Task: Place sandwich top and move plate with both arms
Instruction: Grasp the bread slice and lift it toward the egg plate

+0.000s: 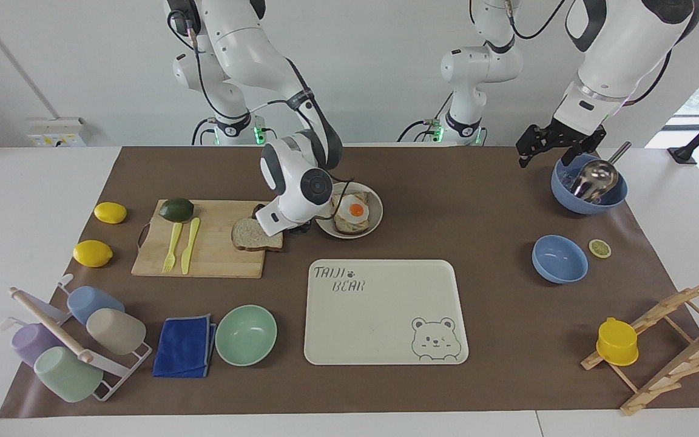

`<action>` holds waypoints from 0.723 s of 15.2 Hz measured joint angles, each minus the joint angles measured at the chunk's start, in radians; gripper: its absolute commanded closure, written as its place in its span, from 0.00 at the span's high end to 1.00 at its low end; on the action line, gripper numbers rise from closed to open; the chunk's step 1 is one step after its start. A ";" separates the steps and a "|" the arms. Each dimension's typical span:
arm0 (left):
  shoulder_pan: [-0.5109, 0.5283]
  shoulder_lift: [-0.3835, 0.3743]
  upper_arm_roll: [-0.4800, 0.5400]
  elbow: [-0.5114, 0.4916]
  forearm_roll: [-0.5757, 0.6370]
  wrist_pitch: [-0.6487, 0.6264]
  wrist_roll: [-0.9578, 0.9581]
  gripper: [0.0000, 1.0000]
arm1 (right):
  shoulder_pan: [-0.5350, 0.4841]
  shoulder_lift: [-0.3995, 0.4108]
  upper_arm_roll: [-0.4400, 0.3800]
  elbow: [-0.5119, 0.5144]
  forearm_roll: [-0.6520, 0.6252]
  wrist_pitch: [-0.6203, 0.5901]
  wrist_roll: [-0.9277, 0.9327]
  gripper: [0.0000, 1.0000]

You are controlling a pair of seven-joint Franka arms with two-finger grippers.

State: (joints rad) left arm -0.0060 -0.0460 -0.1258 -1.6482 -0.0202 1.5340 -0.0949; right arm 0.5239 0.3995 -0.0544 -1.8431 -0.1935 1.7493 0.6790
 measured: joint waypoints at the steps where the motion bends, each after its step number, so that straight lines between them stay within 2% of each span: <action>1: 0.000 0.000 0.000 0.000 0.000 0.000 0.000 1.00 | 0.002 -0.002 0.001 -0.007 -0.015 0.000 -0.003 0.85; 3: 0.000 0.000 0.000 0.000 0.000 0.000 0.000 1.00 | 0.005 -0.009 0.003 -0.020 -0.044 0.000 -0.014 0.77; 7: 0.000 0.000 0.000 0.000 0.000 0.000 0.000 1.00 | 0.011 -0.015 0.007 -0.037 -0.071 0.000 -0.021 0.73; 9: 0.000 0.000 0.000 0.000 0.000 0.000 0.000 1.00 | 0.016 -0.019 0.007 -0.046 -0.072 0.000 -0.021 0.52; 11: 0.000 0.000 0.000 0.000 0.000 0.000 0.000 1.00 | 0.020 -0.023 0.008 -0.049 -0.072 0.000 -0.028 0.08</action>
State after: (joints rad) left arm -0.0060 -0.0460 -0.1258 -1.6482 -0.0202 1.5340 -0.0949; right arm 0.5439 0.3768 -0.0469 -1.8926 -0.2659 1.7496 0.6507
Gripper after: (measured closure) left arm 0.000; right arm 0.396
